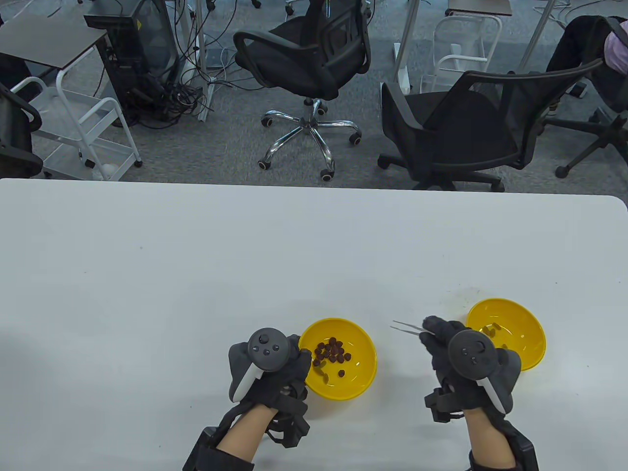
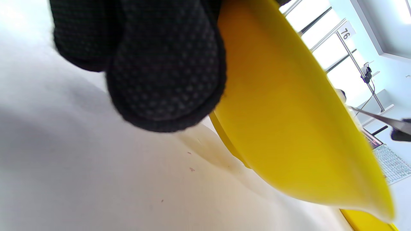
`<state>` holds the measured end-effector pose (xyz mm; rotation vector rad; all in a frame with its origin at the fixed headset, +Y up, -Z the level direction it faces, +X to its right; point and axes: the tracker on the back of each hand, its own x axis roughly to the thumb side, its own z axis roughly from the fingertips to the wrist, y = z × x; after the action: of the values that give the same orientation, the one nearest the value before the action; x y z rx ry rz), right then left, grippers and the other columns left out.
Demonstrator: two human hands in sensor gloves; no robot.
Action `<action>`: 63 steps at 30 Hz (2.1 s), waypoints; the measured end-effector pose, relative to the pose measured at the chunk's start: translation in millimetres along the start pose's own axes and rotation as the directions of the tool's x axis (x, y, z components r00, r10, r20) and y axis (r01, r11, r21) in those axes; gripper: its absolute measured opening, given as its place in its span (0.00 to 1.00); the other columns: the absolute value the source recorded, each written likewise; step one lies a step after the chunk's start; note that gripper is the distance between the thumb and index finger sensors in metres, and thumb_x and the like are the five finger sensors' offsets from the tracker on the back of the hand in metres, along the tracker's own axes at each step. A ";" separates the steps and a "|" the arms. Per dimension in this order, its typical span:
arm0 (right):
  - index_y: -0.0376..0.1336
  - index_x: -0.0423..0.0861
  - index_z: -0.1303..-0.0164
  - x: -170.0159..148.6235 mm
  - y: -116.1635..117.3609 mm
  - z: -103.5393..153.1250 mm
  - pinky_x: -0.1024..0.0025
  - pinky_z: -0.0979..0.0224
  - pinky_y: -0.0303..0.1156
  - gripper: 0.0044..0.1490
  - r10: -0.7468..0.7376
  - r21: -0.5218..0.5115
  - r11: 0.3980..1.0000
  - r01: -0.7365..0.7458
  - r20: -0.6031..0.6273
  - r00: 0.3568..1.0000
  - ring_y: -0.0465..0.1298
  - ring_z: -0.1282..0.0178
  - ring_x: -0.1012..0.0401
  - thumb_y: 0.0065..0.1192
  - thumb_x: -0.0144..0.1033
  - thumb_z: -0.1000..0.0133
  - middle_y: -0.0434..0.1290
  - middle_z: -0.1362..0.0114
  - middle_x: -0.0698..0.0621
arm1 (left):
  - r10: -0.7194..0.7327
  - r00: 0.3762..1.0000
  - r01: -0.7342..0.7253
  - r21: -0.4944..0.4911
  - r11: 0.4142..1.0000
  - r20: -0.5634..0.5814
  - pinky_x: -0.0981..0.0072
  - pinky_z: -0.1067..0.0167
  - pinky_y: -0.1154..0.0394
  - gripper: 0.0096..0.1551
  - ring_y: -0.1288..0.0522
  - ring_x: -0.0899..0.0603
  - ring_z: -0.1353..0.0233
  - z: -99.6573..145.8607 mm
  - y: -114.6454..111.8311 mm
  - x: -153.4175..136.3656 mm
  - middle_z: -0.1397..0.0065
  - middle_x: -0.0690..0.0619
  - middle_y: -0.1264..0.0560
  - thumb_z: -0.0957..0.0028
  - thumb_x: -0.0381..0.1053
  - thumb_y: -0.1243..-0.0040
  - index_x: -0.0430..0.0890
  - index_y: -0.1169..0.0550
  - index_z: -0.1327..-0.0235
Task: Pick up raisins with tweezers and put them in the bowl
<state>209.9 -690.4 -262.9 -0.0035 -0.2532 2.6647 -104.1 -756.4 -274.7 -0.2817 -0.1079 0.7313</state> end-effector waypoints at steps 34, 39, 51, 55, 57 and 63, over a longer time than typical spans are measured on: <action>0.78 0.40 0.50 69.5 56.8 35.0 0.46 0.39 0.72 0.27 0.153 0.158 0.968 -0.196 0.250 0.956 0.81 0.63 0.60 0.69 0.42 0.53 0.79 0.56 0.51 | -0.014 1.000 0.014 0.003 1.000 -0.001 0.52 0.54 0.18 0.31 0.11 0.54 0.71 0.3 -3.7 4.8 0.60 0.42 0.13 0.40 0.48 0.55 0.27 0.36 0.33; 0.78 0.40 0.51 69.2 57.0 35.0 0.46 0.38 0.71 0.26 0.150 0.136 0.972 -0.189 0.258 0.954 0.81 0.63 0.59 0.68 0.40 0.52 0.79 0.56 0.51 | -0.009 1.000 0.009 0.003 1.000 -0.002 0.52 0.54 0.18 0.31 0.11 0.54 0.71 0.2 -3.7 4.8 0.60 0.42 0.13 0.40 0.48 0.55 0.27 0.36 0.33; 0.78 0.40 0.50 69.1 56.8 35.8 0.47 0.38 0.71 0.27 0.171 0.143 0.967 -0.212 0.257 0.951 0.81 0.63 0.59 0.69 0.42 0.53 0.79 0.56 0.51 | -0.003 1.000 0.003 0.005 1.000 -0.004 0.52 0.54 0.18 0.31 0.11 0.54 0.71 0.2 -2.7 4.1 0.60 0.42 0.13 0.40 0.48 0.55 0.27 0.36 0.33; 0.78 0.40 0.50 69.4 57.2 35.7 0.46 0.38 0.71 0.26 0.169 0.148 0.966 -0.212 0.260 0.951 0.81 0.63 0.59 0.69 0.41 0.52 0.79 0.56 0.51 | -0.003 1.000 0.003 0.005 1.000 -0.004 0.52 0.54 0.18 0.31 0.11 0.54 0.71 0.2 -2.4 3.9 0.60 0.42 0.13 0.40 0.48 0.55 0.27 0.36 0.33; 0.78 0.40 0.50 69.3 57.1 35.7 0.46 0.38 0.71 0.26 0.164 0.139 0.969 -0.206 0.263 0.951 0.81 0.63 0.59 0.69 0.40 0.52 0.79 0.56 0.51 | -0.002 1.000 0.002 0.005 1.000 -0.005 0.52 0.54 0.18 0.31 0.11 0.54 0.71 0.4 -2.1 3.8 0.60 0.42 0.13 0.40 0.48 0.55 0.27 0.36 0.33; 0.78 0.40 0.50 66.7 50.6 33.6 0.46 0.38 0.71 0.26 0.154 0.115 0.976 -0.187 0.248 0.956 0.81 0.63 0.59 0.68 0.40 0.52 0.79 0.56 0.51 | 0.000 1.000 0.000 0.007 1.000 -0.007 0.52 0.54 0.18 0.31 0.11 0.54 0.71 0.4 -1.6 3.1 0.60 0.42 0.13 0.40 0.48 0.55 0.27 0.36 0.33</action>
<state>126.2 -710.9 -236.2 0.3558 -0.1501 2.8494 -100.9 -755.4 -273.8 -0.2777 -0.0989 0.7302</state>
